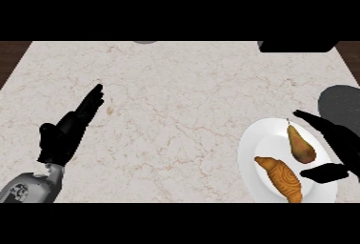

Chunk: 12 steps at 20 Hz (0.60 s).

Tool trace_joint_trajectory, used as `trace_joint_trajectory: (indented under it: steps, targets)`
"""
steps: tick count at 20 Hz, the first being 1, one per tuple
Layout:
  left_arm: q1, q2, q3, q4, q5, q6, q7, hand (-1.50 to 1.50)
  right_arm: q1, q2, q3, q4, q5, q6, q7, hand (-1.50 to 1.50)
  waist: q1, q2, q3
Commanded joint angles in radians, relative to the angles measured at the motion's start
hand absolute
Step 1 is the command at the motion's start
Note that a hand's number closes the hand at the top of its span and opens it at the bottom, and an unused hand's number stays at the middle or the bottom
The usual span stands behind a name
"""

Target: Pick the croissant from the plate and place it in the pan

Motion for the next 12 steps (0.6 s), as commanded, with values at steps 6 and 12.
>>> trace_joint_trajectory:
  steps: [6, 12]
  targets:
    - [-0.02, -0.026, -0.008, 0.014, -0.011, -0.028, -0.005, 0.0, -0.176, -0.089, 0.183, -0.117, 0.139, 0.369, 0.393, -1.5, 0.026, 0.005, -0.003]
    - [0.0, -0.031, -0.012, 0.003, -0.039, -0.018, -0.001, 0.0, -0.279, 0.05, 0.278, -0.162, 0.051, 0.67, 0.717, -1.5, 0.026, 0.001, -0.002]
